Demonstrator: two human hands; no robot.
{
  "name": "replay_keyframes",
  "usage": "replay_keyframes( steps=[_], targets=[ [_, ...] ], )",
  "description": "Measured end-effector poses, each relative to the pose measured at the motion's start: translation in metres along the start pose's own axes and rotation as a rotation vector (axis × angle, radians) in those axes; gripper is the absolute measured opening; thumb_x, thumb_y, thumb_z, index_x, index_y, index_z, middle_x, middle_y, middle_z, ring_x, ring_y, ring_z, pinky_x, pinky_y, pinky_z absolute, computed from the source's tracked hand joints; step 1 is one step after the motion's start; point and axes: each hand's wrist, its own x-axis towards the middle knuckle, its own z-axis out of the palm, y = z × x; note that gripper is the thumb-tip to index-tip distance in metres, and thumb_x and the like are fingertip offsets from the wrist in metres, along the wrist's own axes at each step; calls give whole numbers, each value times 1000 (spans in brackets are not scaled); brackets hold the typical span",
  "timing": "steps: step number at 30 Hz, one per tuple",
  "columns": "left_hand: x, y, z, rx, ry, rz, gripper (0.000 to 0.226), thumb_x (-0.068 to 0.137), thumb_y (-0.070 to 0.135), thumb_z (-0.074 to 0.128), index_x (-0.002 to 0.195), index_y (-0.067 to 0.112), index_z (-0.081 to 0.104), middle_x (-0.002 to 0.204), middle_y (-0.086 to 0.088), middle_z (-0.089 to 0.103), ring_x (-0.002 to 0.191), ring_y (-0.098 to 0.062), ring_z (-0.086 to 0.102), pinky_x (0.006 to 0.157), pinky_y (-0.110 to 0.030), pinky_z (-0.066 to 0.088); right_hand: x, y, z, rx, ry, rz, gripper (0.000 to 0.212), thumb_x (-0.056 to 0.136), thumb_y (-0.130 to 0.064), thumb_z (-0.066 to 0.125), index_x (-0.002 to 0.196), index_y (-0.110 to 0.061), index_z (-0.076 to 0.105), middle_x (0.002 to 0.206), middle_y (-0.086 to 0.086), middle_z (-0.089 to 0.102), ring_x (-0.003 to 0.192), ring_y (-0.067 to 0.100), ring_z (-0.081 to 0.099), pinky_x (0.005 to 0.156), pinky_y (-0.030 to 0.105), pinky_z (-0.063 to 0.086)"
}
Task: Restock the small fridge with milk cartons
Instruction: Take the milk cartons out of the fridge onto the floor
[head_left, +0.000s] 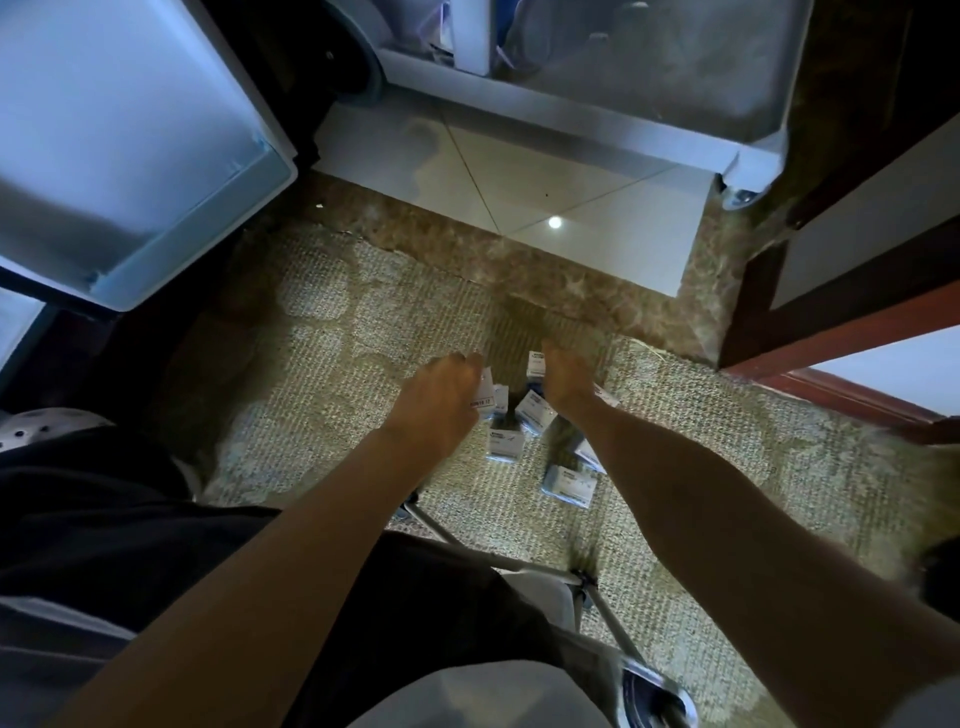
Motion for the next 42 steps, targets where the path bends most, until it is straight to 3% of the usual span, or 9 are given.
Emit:
replay_keyframes(
  steps=[8,11,14,18,25,28,33,37,42],
  targets=[
    [0,0,-7,-108,68,-35,22,84,6,61,105,4,54,103,-13,62,82,-18,53,67,-25,42,-18,3,-32,118,-64,-144,64,80,-4,67,136,-7,37,136,17,48,123,32,49,97,36,43],
    [-2,6,-12,-110,106,-21,20,83,6,63,101,4,54,102,-13,62,79,-16,49,66,-23,39,-50,-4,-58,237,-104,-339,74,77,-7,72,140,-15,34,143,8,41,111,25,57,80,28,47],
    [-2,26,-20,-117,127,44,22,83,7,64,103,5,55,104,-12,63,81,-18,54,67,-23,42,-80,-6,-72,419,-132,-412,72,74,-5,74,136,-14,40,131,5,51,85,20,64,68,26,51],
    [-2,62,-24,-116,121,152,34,81,12,68,113,9,57,111,-12,63,99,-25,61,83,-32,51,-100,3,-84,588,4,-366,49,75,-8,75,119,-8,54,101,-6,61,84,11,59,73,20,48],
    [-4,106,-14,-23,40,357,49,85,13,61,131,19,49,125,-9,58,110,-26,58,90,-36,51,-122,60,-83,537,293,-339,49,64,-5,79,110,-9,62,90,-13,61,71,-6,57,64,2,41],
    [-5,114,-7,-10,34,352,37,90,17,54,127,16,51,124,-9,60,105,-27,60,84,-36,52,-129,96,-61,621,372,-193,37,68,-7,76,102,-3,61,94,1,70,77,16,67,61,17,51],
    [-7,111,4,76,-25,278,43,94,18,45,137,17,42,132,-10,55,118,-27,53,92,-35,44,-121,153,-12,665,334,337,44,68,-17,72,109,-3,61,104,13,63,83,23,64,47,8,43],
    [-7,107,12,147,-52,240,36,93,16,44,129,15,51,119,-13,62,107,-29,58,83,-34,45,-106,175,26,712,258,460,57,65,-31,68,114,-3,59,109,19,62,87,29,65,38,4,38],
    [-5,108,18,152,-99,221,31,90,14,45,119,11,57,117,-15,63,105,-32,59,83,-37,46,-93,162,42,723,276,535,48,79,-12,66,123,1,51,114,26,61,96,33,64,49,10,42]
  ],
)
